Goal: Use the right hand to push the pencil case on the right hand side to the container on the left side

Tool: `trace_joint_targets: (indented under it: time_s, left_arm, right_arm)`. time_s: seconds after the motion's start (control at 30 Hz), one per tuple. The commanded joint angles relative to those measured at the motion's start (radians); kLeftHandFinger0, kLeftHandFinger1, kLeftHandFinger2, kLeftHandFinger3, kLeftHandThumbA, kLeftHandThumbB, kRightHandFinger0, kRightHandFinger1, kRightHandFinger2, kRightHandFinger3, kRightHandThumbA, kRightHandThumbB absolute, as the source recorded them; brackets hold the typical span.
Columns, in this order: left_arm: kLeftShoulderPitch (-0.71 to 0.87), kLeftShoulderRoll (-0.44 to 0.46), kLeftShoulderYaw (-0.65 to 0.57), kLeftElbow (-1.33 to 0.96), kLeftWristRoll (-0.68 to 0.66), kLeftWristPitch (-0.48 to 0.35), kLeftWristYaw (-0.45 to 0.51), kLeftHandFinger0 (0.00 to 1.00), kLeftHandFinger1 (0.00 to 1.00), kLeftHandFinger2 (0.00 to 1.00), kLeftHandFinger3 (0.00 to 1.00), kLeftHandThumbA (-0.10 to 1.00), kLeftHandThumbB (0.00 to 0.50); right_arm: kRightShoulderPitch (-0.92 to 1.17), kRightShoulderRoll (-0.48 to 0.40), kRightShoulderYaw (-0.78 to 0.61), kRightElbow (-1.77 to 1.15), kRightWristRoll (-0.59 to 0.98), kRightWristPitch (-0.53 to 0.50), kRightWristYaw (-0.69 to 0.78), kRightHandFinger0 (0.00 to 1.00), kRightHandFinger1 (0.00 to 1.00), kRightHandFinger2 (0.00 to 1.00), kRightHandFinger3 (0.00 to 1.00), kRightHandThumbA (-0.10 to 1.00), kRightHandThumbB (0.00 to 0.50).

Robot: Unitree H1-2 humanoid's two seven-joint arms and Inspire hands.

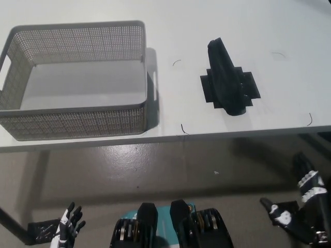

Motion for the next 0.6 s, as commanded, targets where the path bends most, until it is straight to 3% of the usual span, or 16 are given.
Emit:
trace_joint_targets:
  time_s: [0.0, 0.23, 0.33, 0.57]
  left_arm:
    - [0.006, 0.003, 0.011, -0.032, -0.021, -0.058, -0.028, 1.0, 1.0, 1.0, 1.0, 1.0, 0.21]
    - [0.003, 0.0, 0.018, -0.027, -0.014, -0.058, -0.033, 1.0, 1.0, 1.0, 1.0, 1.0, 0.211]
    - [0.005, 0.001, 0.021, -0.034, -0.009, -0.058, -0.033, 1.0, 1.0, 1.0, 1.0, 1.0, 0.204]
    - [-0.002, -0.003, 0.028, -0.036, -0.03, -0.058, -0.049, 1.0, 1.0, 1.0, 1.0, 1.0, 0.208]
  right_arm:
    - [-0.033, -0.032, -0.047, -0.083, 0.068, -0.045, 0.002, 1.0, 1.0, 1.0, 1.0, 1.0, 0.234]
    - [-0.16, -0.088, -0.104, -0.074, 0.116, 0.014, 0.002, 1.0, 1.0, 1.0, 1.0, 1.0, 0.284]
    - [-0.263, -0.102, -0.131, -0.04, 0.135, 0.073, -0.013, 1.0, 1.0, 1.0, 1.0, 1.0, 0.342]
    - [-0.441, -0.143, -0.156, 0.045, 0.142, 0.166, -0.01, 1.0, 1.0, 1.0, 1.0, 1.0, 0.326]
